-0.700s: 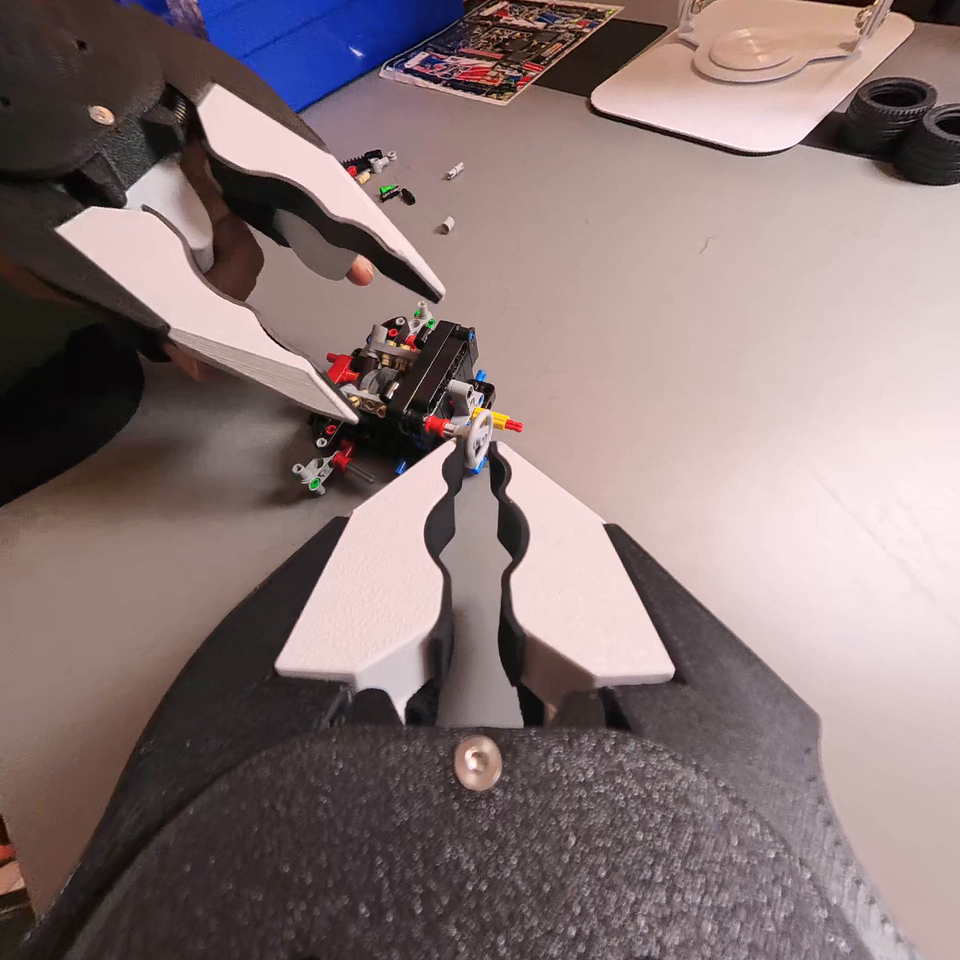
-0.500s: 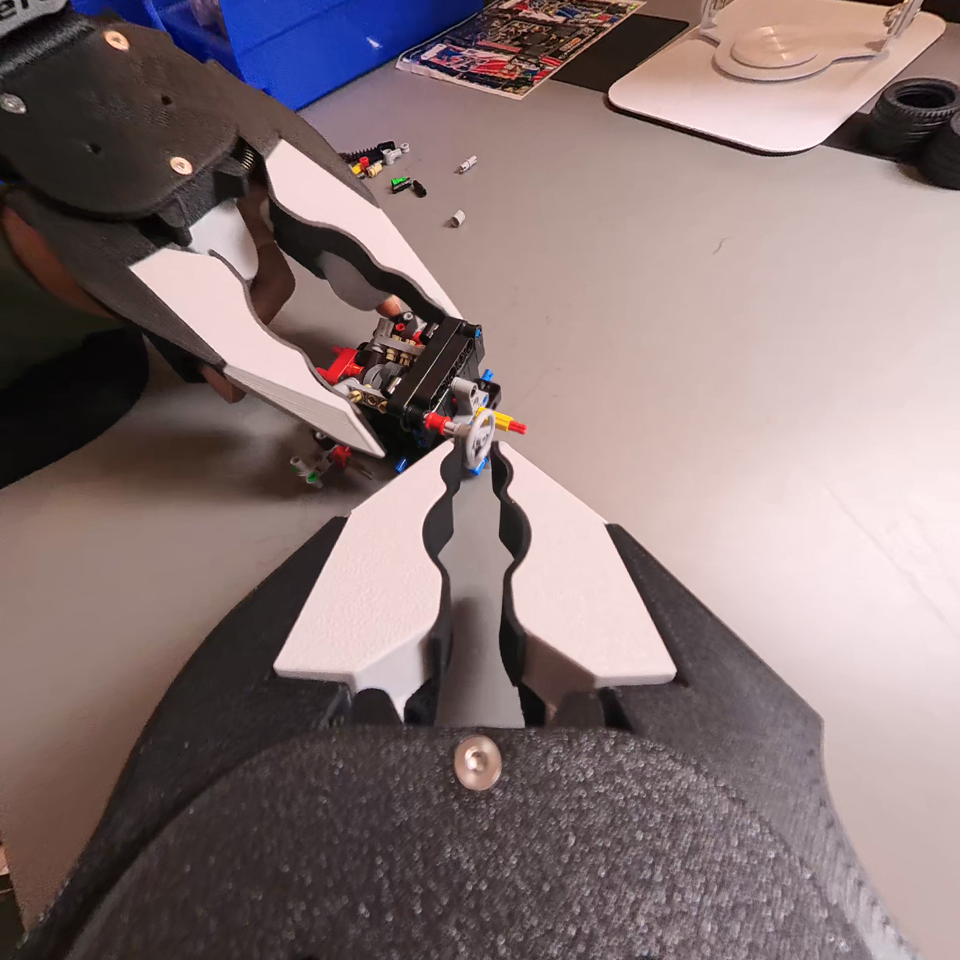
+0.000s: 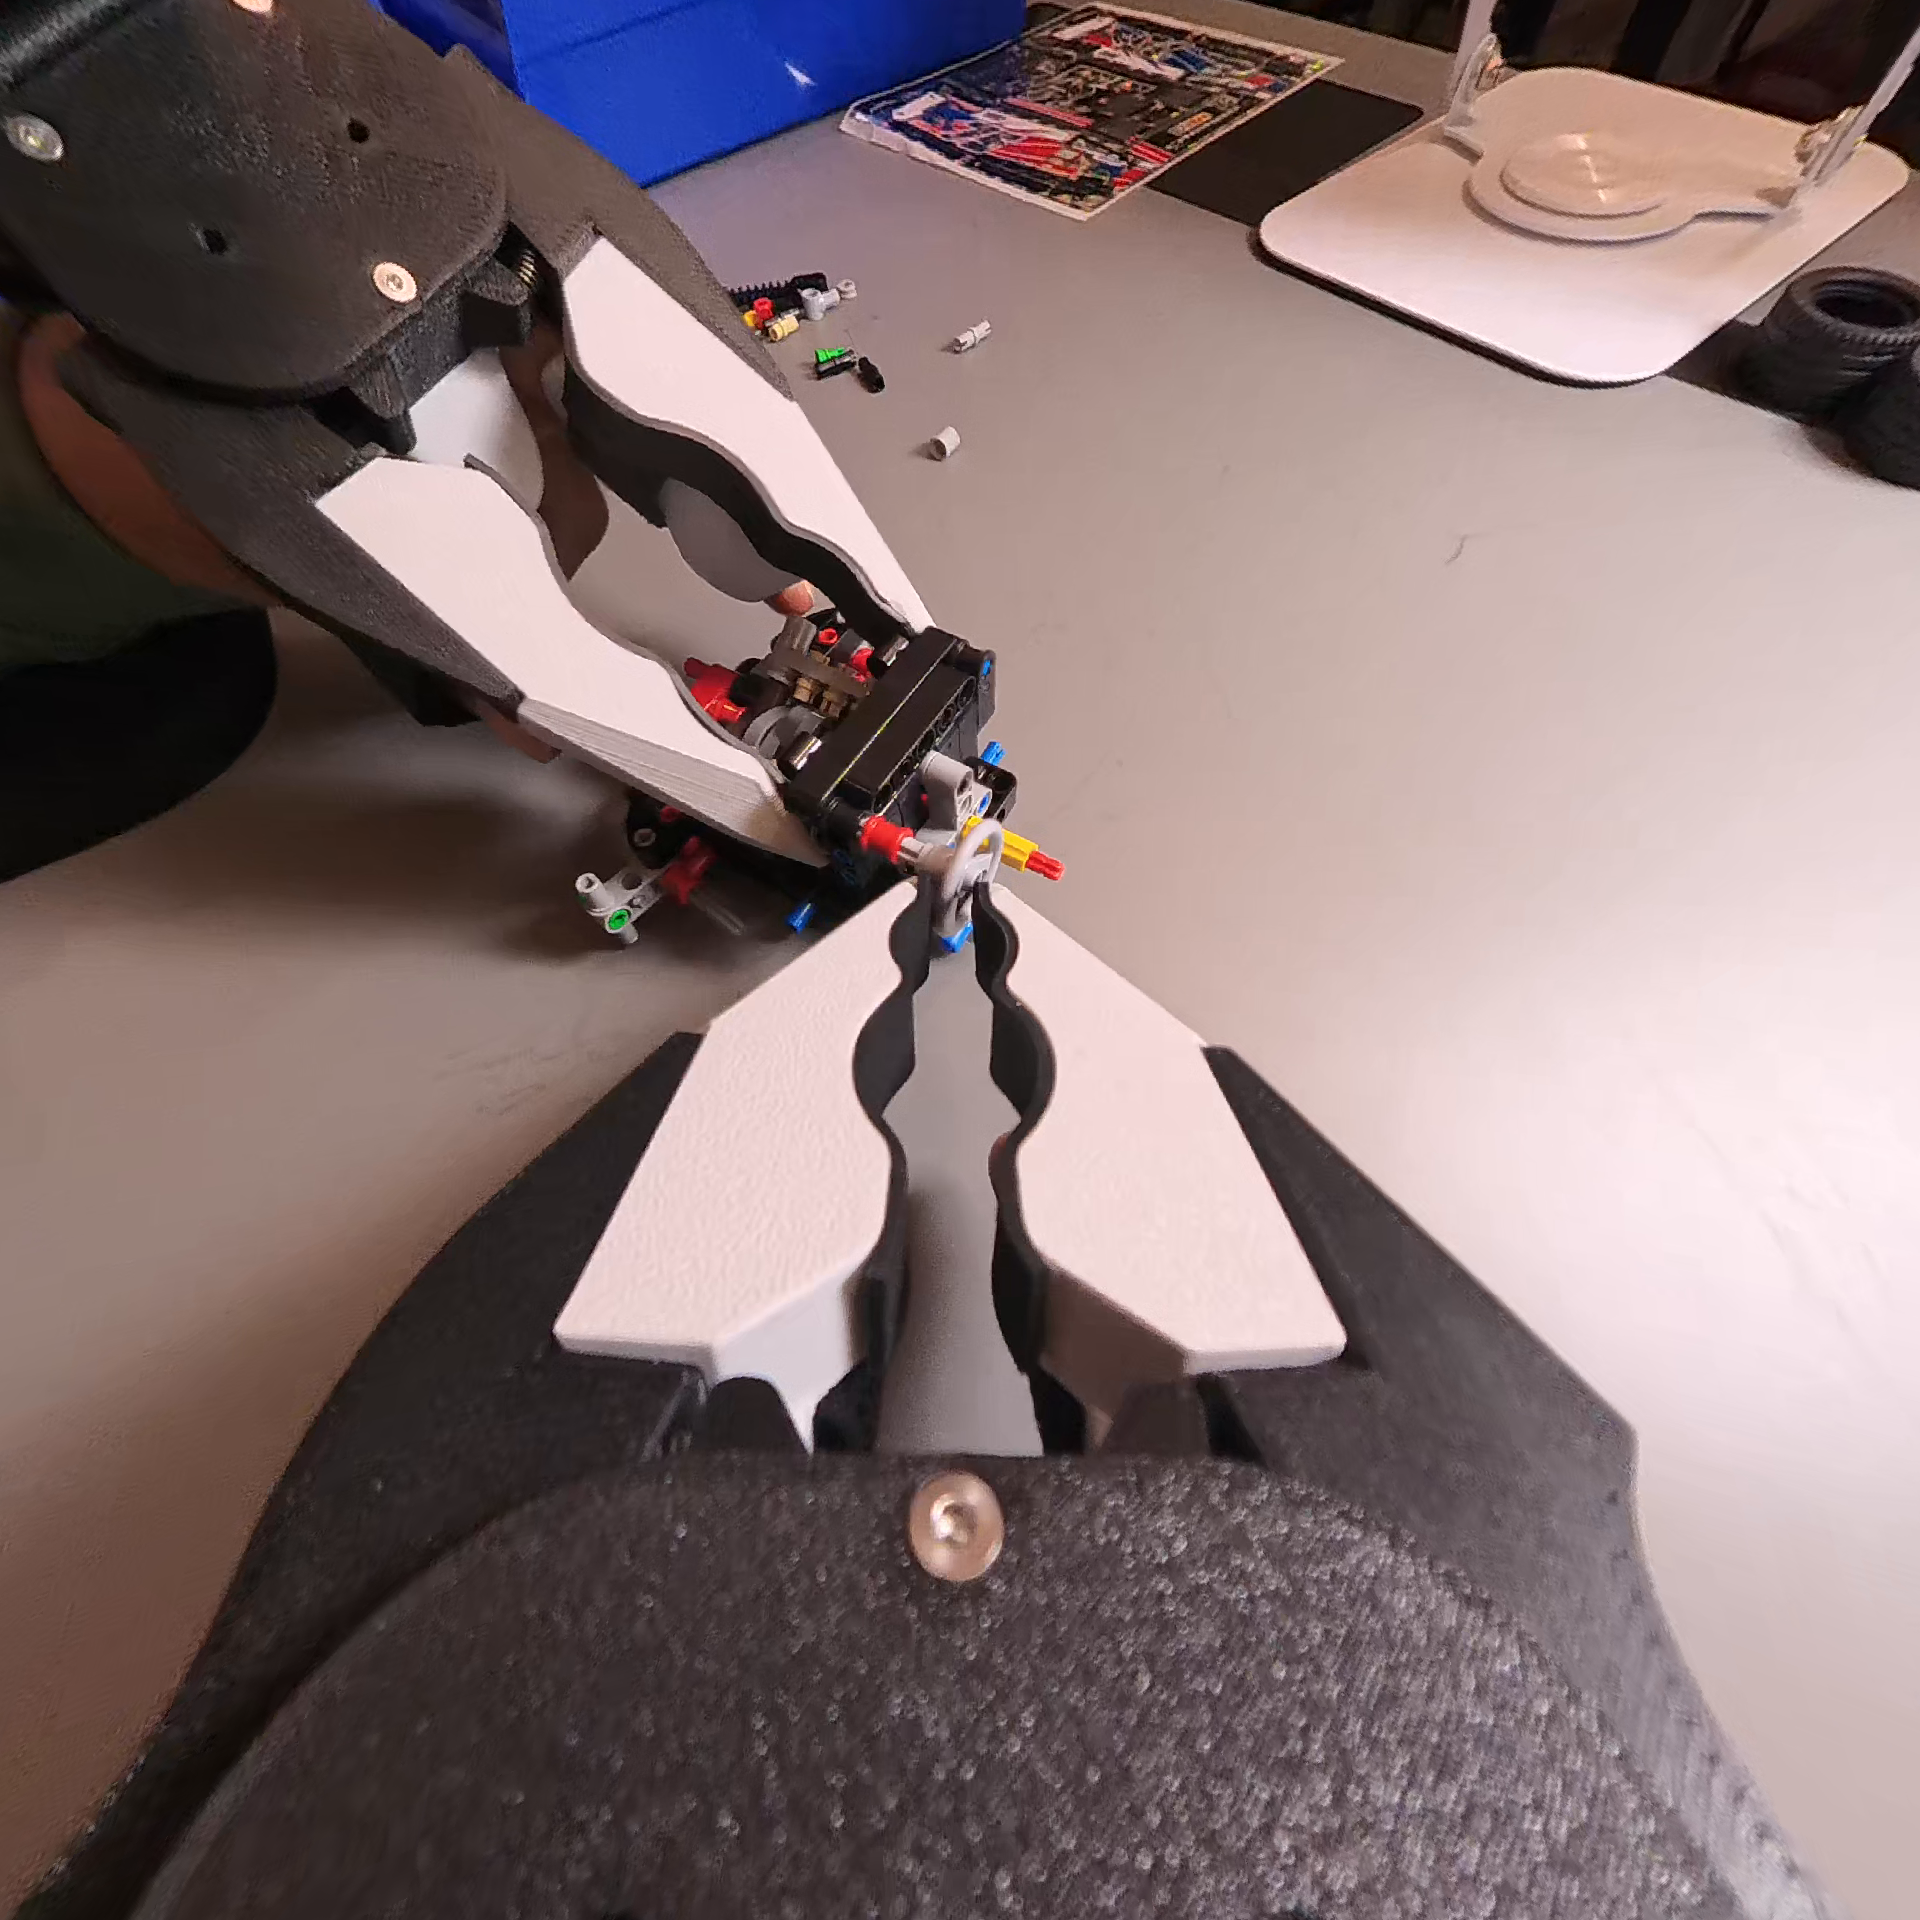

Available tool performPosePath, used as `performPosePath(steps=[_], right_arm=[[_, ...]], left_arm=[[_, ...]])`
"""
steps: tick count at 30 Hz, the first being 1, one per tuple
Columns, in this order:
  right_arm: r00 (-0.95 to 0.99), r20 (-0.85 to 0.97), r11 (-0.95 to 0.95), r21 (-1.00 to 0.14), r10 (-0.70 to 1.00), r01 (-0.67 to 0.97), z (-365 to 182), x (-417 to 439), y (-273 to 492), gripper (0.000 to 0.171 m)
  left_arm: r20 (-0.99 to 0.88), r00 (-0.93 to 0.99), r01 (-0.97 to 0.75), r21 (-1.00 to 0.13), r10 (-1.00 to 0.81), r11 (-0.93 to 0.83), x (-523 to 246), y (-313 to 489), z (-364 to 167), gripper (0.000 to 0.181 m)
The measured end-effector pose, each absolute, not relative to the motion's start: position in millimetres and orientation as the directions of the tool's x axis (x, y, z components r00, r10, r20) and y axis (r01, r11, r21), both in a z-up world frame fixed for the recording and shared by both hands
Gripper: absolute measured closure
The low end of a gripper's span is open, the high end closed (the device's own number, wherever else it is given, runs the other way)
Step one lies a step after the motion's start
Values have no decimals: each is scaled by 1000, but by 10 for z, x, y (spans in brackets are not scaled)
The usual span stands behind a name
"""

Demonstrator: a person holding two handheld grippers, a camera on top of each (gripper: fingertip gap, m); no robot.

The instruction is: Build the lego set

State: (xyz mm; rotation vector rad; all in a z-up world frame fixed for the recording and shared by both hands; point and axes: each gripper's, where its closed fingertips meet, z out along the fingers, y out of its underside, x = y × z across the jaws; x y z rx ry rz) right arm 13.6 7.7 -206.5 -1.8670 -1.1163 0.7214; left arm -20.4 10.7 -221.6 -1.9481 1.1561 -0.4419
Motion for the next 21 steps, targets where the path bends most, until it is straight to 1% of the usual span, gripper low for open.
performPosePath(steps=[4, 8, 12, 13, 21], right_arm=[[448, -23, -242, -865, 894, 440, -2069, 120, 95, 166], [452, -76, -285, -865, 889, 414, -2067, 106, 88, 164], [451, -85, -286, -871, 889, 400, -2065, 97, 78, 162], [457, -77, -282, -872, 886, 400, -2065, 103, 88, 165], [457, -15, -236, -871, 889, 431, -2065, 90, 87, 166]], left_arm=[[-103, 523, -568, -783, -846, -255, -219, 118, -2218, 135], [-101, 526, -565, -784, -845, -258, -238, 120, -2217, 135], [-102, 523, -562, -788, -846, -251, -240, 114, -2217, 135], [-102, 522, -562, -788, -847, -251, -240, 112, -2218, 135], [-104, 523, -568, -782, -846, -255, -249, 112, -2222, 135]])
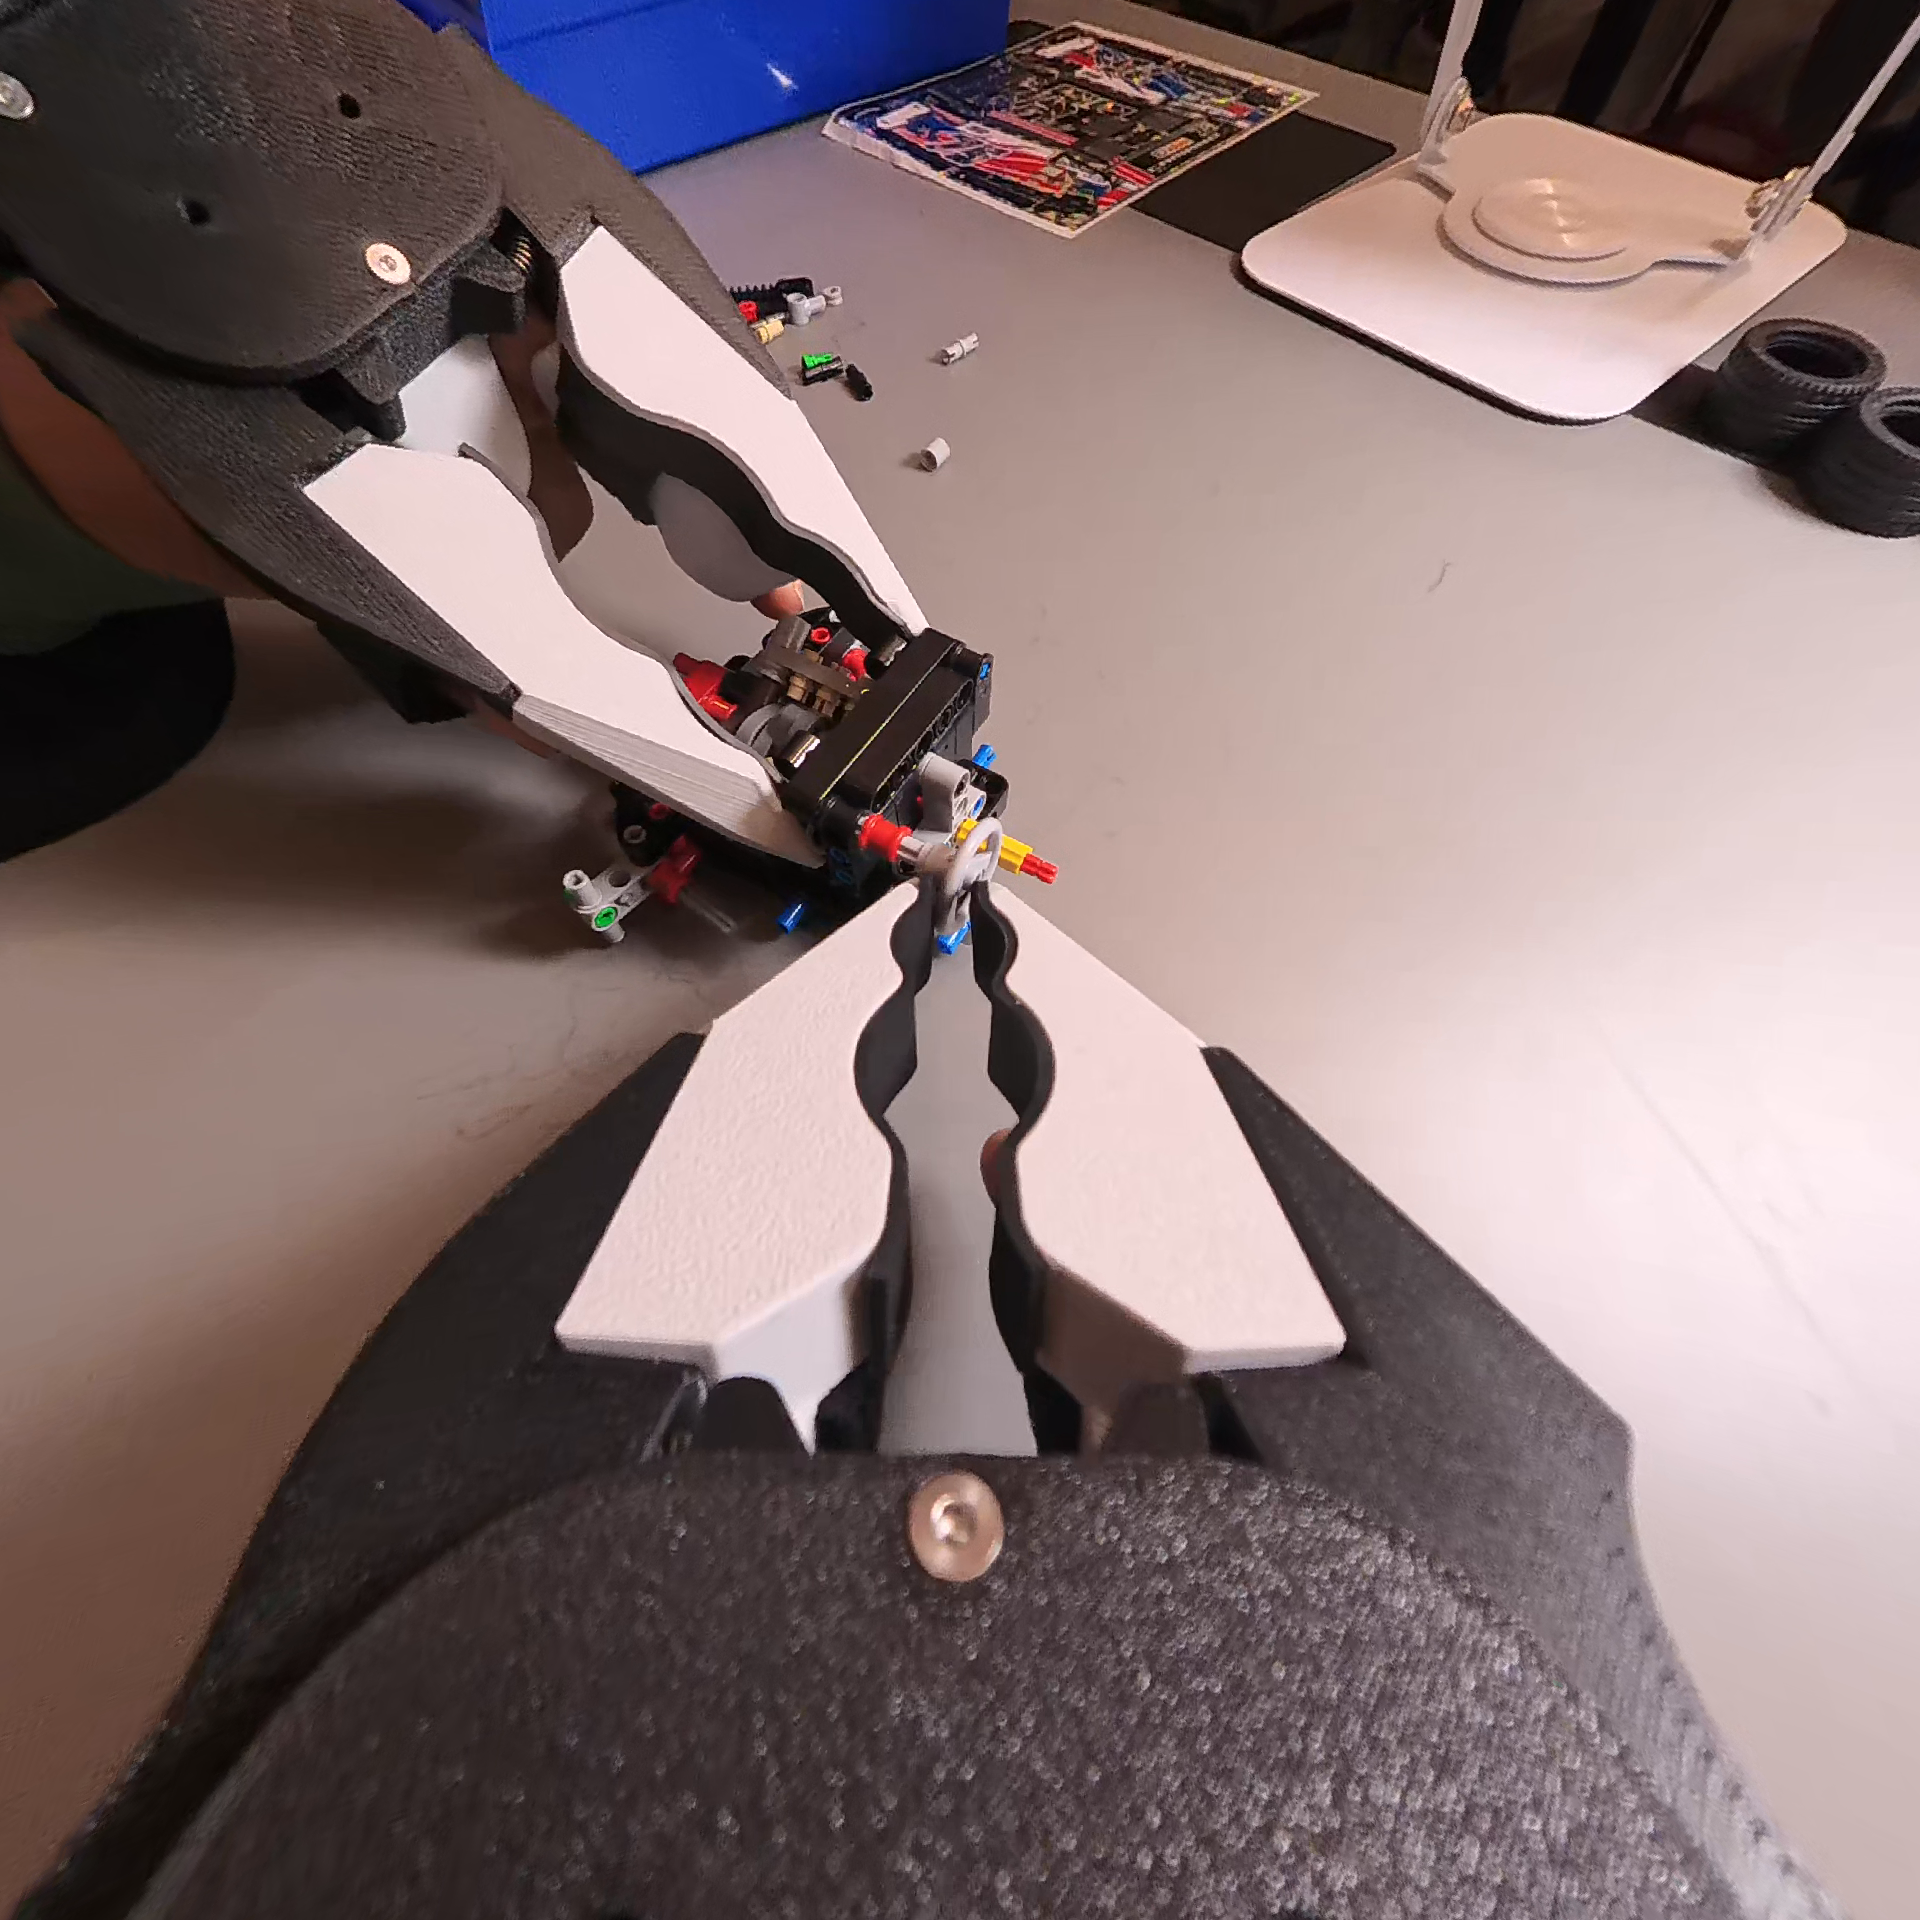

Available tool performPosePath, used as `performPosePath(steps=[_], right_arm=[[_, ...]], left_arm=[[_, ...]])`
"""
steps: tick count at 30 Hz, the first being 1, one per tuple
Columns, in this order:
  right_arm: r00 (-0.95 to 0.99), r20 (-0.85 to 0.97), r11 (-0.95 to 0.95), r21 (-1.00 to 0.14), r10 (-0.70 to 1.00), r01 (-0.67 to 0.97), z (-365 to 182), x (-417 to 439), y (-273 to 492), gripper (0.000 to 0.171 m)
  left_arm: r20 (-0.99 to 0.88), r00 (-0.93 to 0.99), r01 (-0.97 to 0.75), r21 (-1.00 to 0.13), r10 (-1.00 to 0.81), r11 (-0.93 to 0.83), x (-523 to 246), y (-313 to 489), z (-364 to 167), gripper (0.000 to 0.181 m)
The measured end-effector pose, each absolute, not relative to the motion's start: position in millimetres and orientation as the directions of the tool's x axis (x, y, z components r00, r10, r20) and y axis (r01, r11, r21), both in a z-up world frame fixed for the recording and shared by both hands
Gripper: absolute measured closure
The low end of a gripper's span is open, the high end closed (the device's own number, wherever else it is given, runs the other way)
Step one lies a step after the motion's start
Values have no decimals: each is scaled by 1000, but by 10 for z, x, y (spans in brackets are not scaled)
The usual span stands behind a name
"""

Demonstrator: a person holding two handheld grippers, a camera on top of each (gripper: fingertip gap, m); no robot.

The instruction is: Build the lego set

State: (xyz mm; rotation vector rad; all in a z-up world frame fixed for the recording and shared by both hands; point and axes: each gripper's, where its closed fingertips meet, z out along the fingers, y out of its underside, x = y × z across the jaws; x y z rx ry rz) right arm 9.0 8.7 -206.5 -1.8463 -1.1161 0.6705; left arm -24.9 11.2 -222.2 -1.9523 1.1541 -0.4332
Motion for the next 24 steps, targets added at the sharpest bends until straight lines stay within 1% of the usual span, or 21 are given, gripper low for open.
performPosePath(steps=[8, 14, 18, 20, 24], right_arm=[[458, 73, -167, -871, 886, 462, -2061, 72, 82, 167], [466, 56, -176, -880, 883, 440, -2060, 69, 65, 167], [473, -13, -230, -886, 881, 403, -2055, 61, 70, 166], [466, -49, -250, -891, 883, 379, -2054, 50, 57, 161], [475, -38, -240, -896, 879, 373, -2058, 55, 78, 165]], left_arm=[[-108, 529, -576, -774, -841, -263, -263, 114, -2227, 135], [-109, 528, -578, -772, -842, -263, -262, 108, -2230, 136], [-104, 519, -580, -772, -848, -260, -273, 112, -2228, 135], [-95, 523, -571, -777, -847, -266, -275, 115, -2228, 135], [-97, 524, -569, -779, -846, -264, -274, 116, -2228, 135]])
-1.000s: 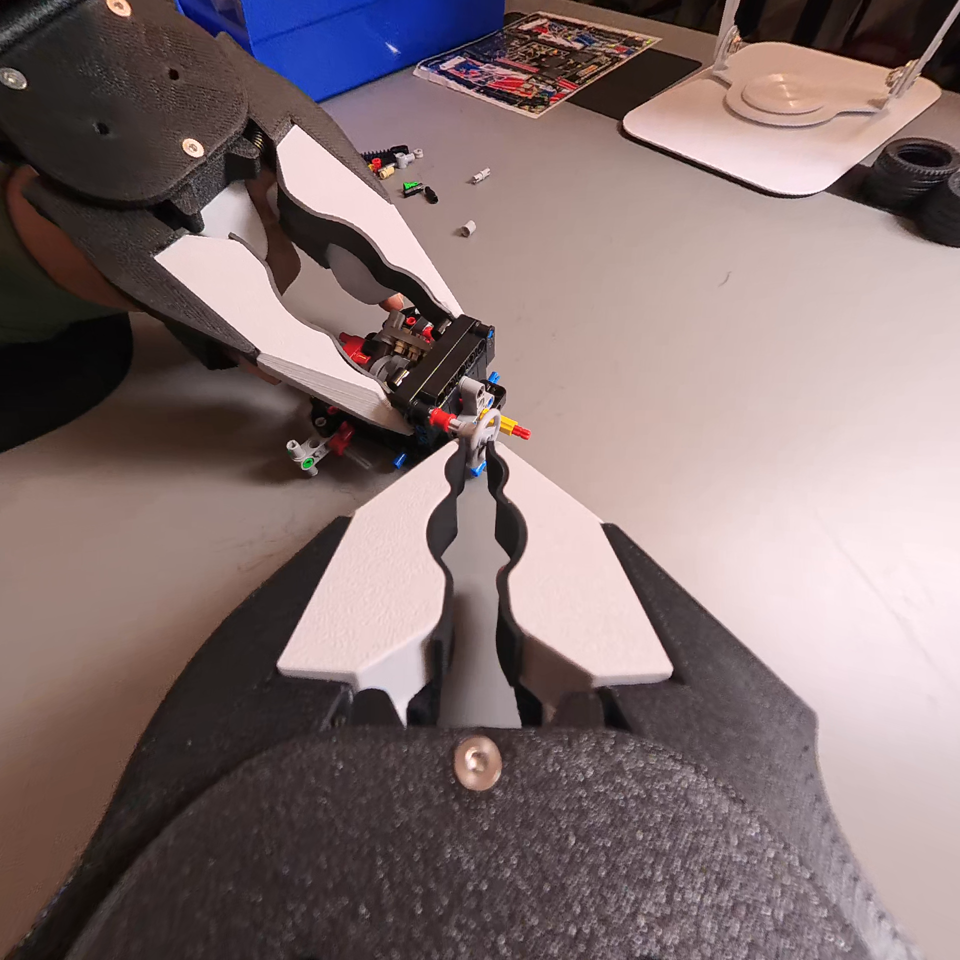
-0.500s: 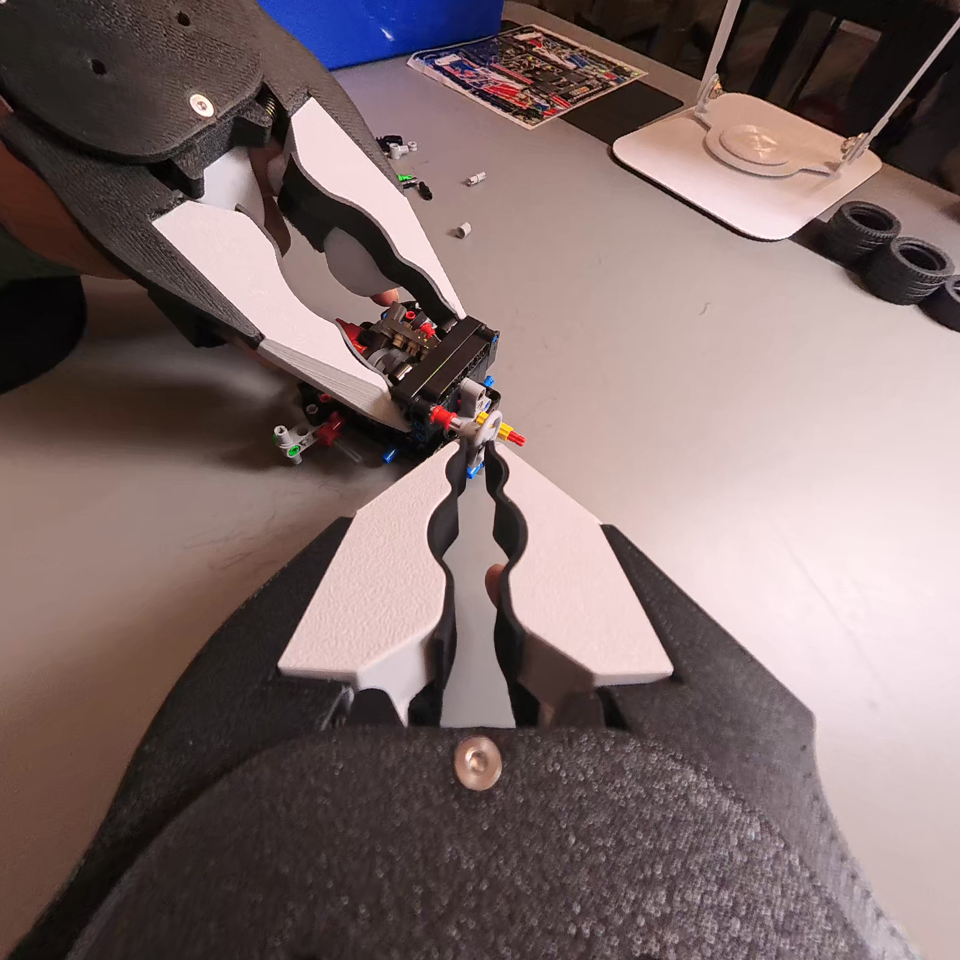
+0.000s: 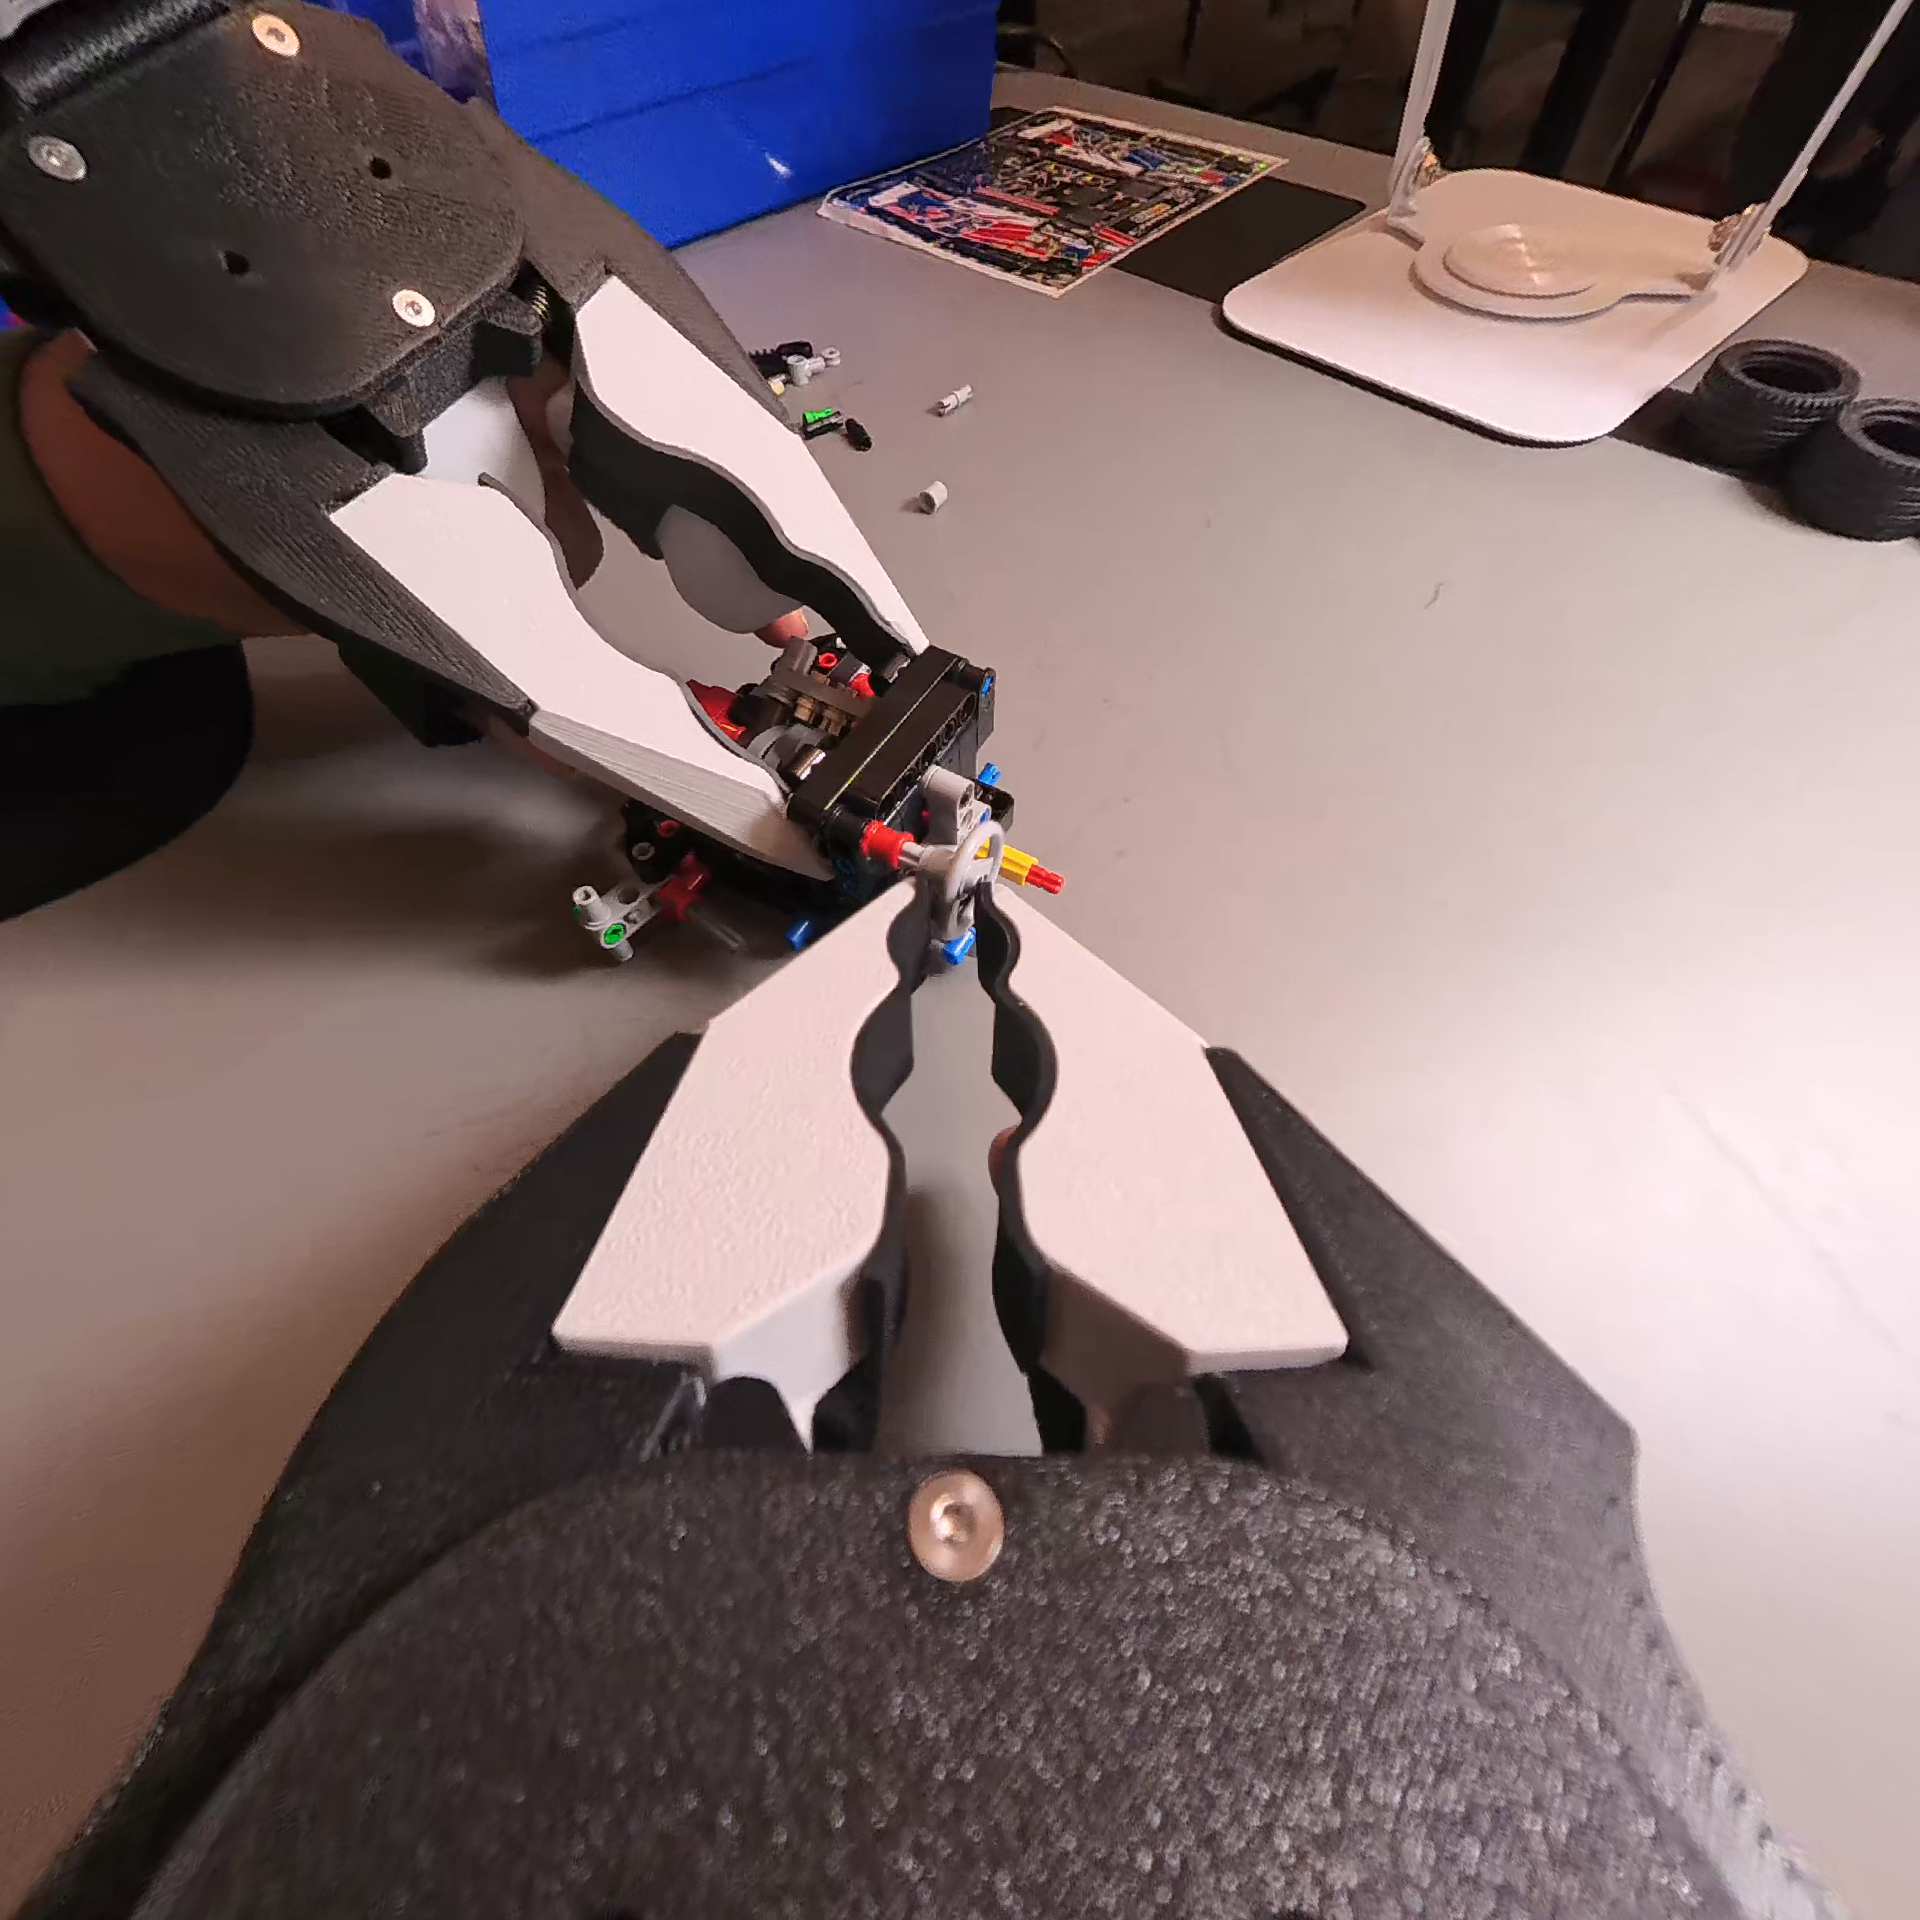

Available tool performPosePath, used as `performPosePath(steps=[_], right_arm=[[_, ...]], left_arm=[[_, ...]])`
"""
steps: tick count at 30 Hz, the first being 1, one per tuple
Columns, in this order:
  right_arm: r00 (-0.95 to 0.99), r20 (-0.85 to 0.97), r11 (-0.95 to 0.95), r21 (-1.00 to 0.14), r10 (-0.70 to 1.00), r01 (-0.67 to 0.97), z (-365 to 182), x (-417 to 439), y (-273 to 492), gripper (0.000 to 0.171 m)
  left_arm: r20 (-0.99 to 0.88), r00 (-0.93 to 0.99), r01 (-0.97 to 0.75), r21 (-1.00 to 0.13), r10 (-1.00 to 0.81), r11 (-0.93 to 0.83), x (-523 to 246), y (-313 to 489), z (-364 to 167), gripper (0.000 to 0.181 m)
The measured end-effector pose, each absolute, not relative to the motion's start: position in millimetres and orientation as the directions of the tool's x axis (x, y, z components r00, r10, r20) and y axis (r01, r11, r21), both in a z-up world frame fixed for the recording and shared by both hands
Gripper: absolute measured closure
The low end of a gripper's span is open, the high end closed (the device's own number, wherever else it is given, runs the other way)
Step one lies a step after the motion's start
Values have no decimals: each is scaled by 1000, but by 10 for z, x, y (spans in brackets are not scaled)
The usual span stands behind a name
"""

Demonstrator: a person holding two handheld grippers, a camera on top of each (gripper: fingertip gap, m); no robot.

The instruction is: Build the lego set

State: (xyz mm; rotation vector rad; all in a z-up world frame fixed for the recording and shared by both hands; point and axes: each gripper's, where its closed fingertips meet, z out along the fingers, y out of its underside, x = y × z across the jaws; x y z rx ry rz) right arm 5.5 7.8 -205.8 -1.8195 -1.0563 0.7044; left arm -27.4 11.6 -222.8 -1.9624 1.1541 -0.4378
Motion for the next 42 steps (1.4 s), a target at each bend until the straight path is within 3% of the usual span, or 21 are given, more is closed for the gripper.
performPosePath(steps=[14, 24, 34, 42], right_arm=[[475, 60, -166, -893, 878, 419, -2055, 38, 60, 167], [494, 7, -208, -901, 870, 380, -2060, 25, 115, 165], [448, -22, -206, -907, 894, 367, -2038, 19, 56, 147], [428, -4, -183, -907, 904, 379, -2039, 20, 16, 155]], left_arm=[[-100, 520, -577, -773, -848, -263, -277, 111, -2232, 136], [-109, 544, -566, -780, -832, -267, -303, 150, -2228, 135], [-94, 531, -550, -794, -842, -258, -383, 97, -2203, 117], [-36, 510, -499, -826, -859, -262, -483, 29, -2051, 118]])
